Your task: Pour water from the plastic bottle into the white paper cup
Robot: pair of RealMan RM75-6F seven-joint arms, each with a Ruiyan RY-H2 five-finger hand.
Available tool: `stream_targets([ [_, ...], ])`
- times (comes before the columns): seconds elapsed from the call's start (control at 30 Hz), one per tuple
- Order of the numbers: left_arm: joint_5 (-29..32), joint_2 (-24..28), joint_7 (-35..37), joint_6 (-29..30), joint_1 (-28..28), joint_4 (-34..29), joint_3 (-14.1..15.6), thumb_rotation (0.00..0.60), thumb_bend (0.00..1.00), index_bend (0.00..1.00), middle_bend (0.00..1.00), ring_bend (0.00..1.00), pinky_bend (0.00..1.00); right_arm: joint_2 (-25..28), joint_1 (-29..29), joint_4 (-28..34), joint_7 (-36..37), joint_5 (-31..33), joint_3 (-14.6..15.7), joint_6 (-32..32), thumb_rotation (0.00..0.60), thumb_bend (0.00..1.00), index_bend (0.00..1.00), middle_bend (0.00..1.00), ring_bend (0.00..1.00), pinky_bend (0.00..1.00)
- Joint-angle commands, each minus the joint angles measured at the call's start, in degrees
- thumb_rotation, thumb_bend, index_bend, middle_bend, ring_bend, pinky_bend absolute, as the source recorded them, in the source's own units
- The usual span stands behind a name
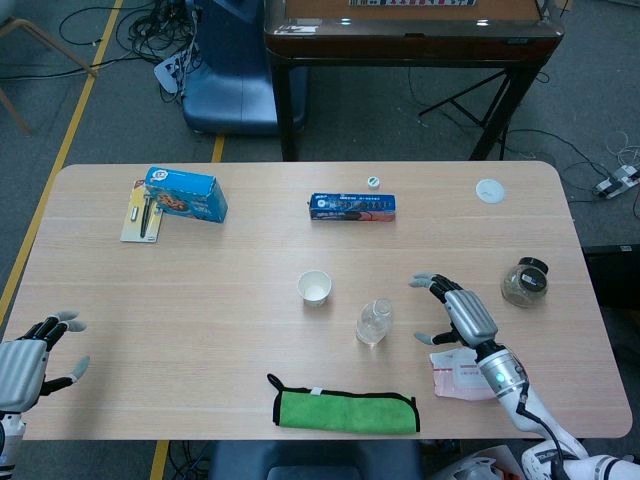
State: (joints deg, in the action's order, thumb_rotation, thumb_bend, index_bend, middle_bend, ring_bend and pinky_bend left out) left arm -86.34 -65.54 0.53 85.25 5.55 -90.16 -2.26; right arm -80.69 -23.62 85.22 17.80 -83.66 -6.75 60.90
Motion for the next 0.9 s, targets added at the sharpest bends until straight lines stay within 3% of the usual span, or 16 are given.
stream_targets([
  [0.03,0.05,0.01,0.01,-0.03,0.00,0.00,-0.01,0.600,0.25,0.38,0.27,0.35,0.59,-0.94,-0.94,-0.61,-0.06,0.32,-0.12,-0.92,0.600,0.00,0.24,0.15,0.13,0.23],
  [0.9,1.02,0.33,0.28,0.18,-0.29,-0.11,-0.46,0.600,0.25,0.41,0.27,0.34,0.59,-9.14,-7.15,-6.13,1.18,1.20,0.55,-6.18,0.600,0.00,0.24,0.16,0.13,0.23],
])
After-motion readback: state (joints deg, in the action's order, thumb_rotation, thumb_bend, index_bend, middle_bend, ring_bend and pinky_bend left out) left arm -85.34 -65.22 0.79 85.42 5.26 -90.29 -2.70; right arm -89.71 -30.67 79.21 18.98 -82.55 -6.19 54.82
